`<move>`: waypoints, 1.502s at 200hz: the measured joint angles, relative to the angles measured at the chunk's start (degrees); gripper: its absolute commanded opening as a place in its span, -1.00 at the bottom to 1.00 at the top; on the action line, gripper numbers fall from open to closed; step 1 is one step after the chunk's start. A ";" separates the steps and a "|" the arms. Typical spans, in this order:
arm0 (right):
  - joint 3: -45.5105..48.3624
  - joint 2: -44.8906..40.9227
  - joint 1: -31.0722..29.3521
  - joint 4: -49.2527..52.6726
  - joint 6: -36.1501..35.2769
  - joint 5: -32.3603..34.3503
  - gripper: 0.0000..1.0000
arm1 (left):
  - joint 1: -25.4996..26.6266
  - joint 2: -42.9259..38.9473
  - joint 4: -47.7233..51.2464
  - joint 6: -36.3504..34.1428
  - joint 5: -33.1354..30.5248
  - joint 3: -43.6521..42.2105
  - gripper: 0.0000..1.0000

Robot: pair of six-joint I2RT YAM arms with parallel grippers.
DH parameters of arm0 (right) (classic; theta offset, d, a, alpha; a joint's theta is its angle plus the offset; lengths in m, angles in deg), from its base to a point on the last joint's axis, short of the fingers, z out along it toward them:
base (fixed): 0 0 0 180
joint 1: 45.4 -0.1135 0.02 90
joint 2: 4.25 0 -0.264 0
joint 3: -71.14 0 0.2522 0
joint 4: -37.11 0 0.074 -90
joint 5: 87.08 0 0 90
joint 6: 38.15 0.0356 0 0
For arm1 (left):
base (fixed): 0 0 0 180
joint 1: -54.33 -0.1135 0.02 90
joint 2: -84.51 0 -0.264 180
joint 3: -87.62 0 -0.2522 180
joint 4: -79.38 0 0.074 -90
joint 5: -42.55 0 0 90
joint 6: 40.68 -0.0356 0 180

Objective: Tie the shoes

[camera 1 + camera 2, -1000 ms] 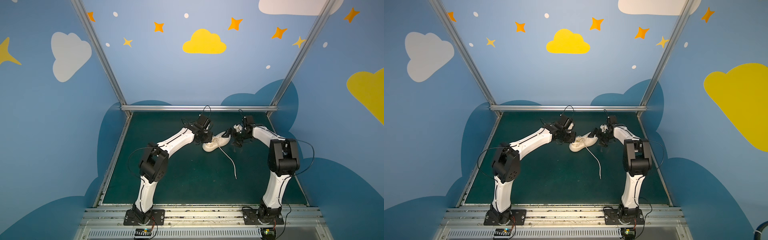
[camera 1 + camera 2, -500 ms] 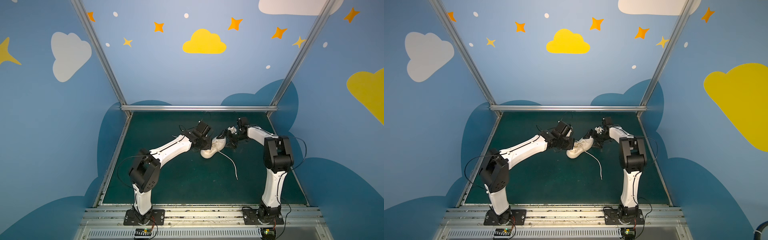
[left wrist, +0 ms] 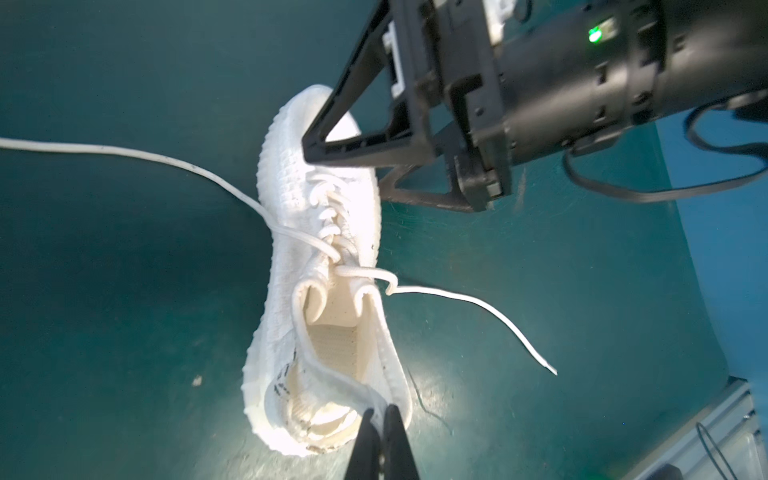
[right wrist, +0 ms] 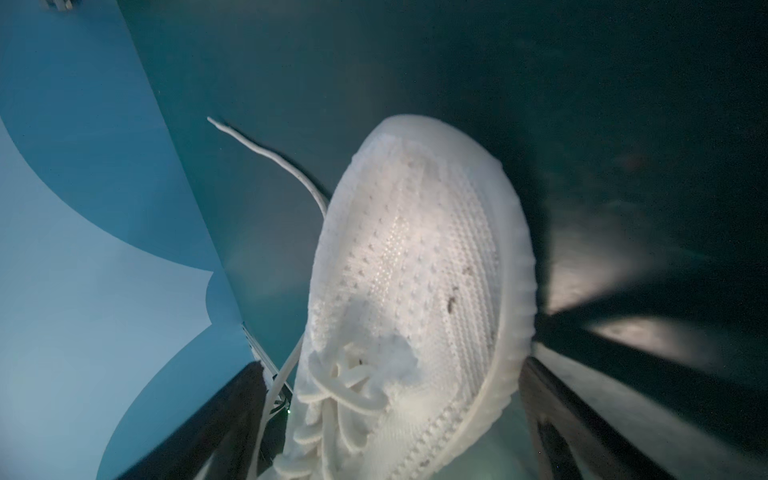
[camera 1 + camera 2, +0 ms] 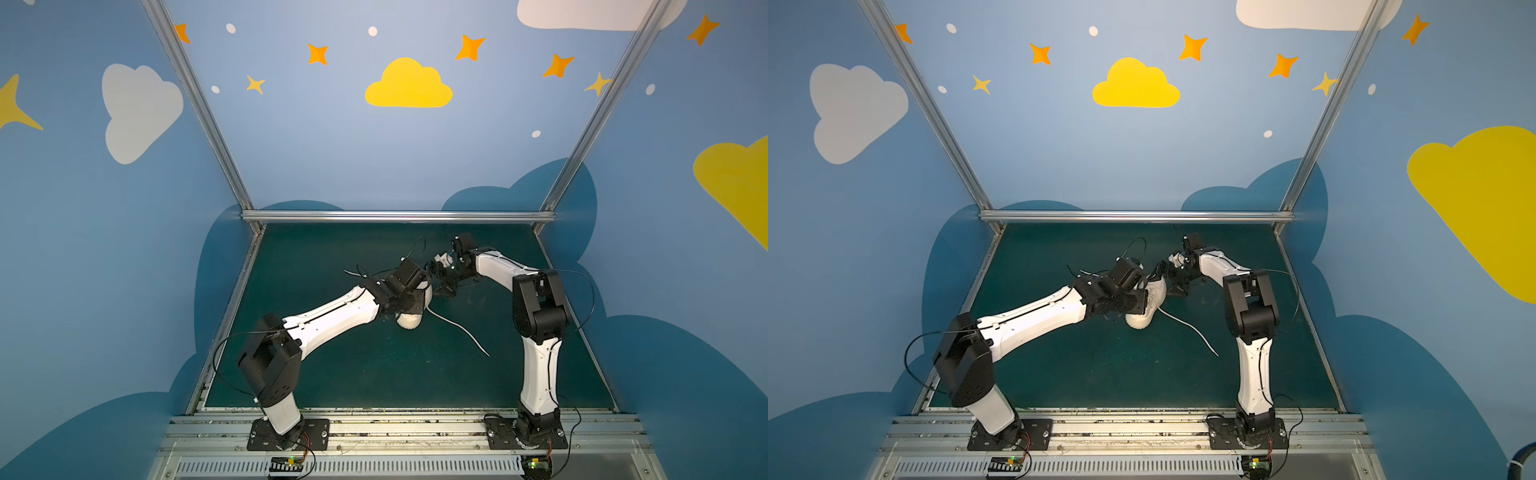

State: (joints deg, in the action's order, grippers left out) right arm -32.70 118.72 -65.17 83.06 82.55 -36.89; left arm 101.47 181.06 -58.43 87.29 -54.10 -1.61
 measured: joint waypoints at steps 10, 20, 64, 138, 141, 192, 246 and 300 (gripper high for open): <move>-1.03 0.74 -0.76 0.68 -0.28 -0.33 0.89 | 0.20 -1.29 -0.42 1.51 0.00 -1.81 -0.93; -2.45 1.68 -1.36 1.73 -0.94 -0.55 0.89 | 0.42 -2.16 -0.74 3.15 -0.28 -3.58 -0.93; -4.68 2.84 -2.10 3.06 -1.57 -1.07 0.89 | 2.75 -2.71 -3.26 8.39 -0.68 -9.31 -0.93; -10.43 6.32 -3.74 6.19 -4.42 -2.67 0.88 | 3.89 -2.71 -5.99 11.54 -0.46 -9.55 -0.93; -10.43 6.34 -3.74 6.19 -4.42 -2.69 0.88 | 3.89 -2.71 -5.92 11.52 -0.50 -9.55 -0.93; -9.77 6.29 -3.74 5.46 -3.93 -2.95 0.88 | 3.76 -4.48 -4.46 11.43 -1.92 -10.21 -0.93; -9.07 5.64 -3.74 5.31 -3.63 -3.13 0.88 | 3.82 -5.77 -5.49 12.98 -0.39 -12.94 -0.43; -4.22 -0.92 -1.49 6.21 -2.32 0.13 0.88 | 3.43 -8.20 -4.15 12.26 -1.20 -12.90 0.00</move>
State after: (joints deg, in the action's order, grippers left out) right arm -36.92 117.81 -66.66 89.26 80.23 -36.76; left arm 104.90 172.87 -62.58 99.55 -55.30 -14.50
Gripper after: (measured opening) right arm 0.942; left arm 0.478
